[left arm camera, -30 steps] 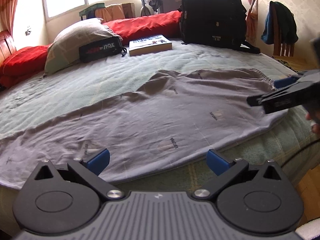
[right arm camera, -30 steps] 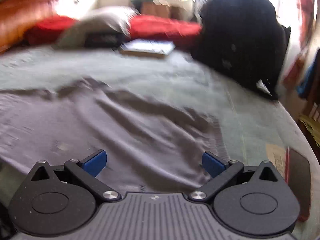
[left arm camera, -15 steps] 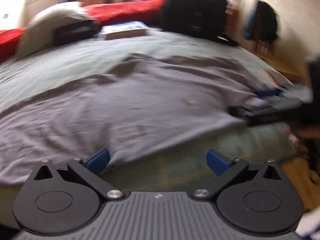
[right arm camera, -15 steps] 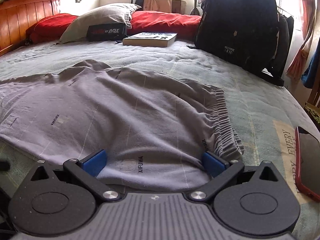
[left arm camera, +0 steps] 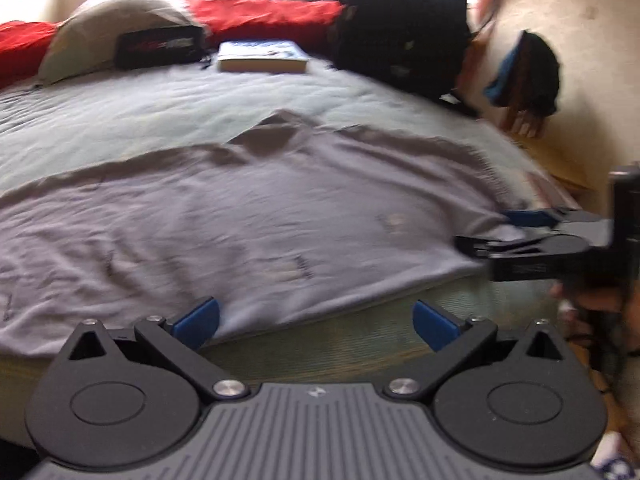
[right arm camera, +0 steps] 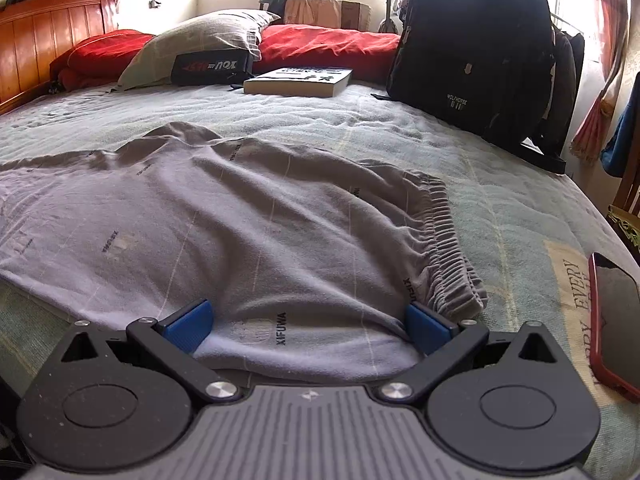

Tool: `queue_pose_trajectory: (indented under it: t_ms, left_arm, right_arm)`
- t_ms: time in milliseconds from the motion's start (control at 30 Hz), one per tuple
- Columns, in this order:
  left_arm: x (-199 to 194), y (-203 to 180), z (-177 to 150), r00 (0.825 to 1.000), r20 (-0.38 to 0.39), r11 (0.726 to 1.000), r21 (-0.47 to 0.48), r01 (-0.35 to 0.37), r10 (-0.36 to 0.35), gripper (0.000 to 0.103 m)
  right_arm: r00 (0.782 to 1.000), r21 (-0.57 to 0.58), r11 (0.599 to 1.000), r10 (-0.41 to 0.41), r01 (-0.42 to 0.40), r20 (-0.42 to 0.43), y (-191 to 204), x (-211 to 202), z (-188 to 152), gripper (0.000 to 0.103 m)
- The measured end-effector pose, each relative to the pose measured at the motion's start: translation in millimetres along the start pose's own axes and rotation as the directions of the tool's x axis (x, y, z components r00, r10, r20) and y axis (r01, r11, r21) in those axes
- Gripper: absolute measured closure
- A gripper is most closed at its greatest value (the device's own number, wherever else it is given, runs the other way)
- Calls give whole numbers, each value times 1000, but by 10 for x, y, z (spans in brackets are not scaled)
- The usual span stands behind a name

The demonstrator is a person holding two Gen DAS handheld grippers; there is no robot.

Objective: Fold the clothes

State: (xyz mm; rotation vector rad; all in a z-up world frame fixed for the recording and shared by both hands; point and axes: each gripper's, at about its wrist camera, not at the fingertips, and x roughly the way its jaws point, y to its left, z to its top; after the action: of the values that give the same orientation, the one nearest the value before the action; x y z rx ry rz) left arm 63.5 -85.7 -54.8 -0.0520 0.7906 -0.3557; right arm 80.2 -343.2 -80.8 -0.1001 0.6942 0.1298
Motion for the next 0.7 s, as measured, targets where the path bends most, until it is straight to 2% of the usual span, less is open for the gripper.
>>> queue_pose_trajectory:
  t_ms: [100,233,333,433,500,600,700]
  left_arm:
    - [-201,169,135,998,17,998,30,-62,62,1]
    - [-573,758,434,980,46,981,8,-193,193,1]
    - [-695,1393,623,971,22,969,-67,-237,239,1]
    - [-607,2079,645,981,-43,952,-235,-196,191,1]
    - [-462,2387,564,986,-76,936,-313,-163,147,1]
    - [-223,2613,410,988,-102,918,-367,-150,120,1]
    - [-121,2655,455,984,-104,917,-359,-173,145,1]
  right_arm:
    - [999,56,998,30,-31,12,-23,-141,136,0]
    - [985,83,984,154,-160,78,73,-368,326,0]
    - [973,48,976,208,-214,99,253,-445,420,0]
    - [956,25,958,282,-285,84,444,-401,424,0]
    - [944,17,945,326,-327,53,521,-309,410,0]
    - [943,4,943,332,-332,-3,615,-167,375,0]
    - [952,9,953,302,-302,-41,634,-69,343,0]
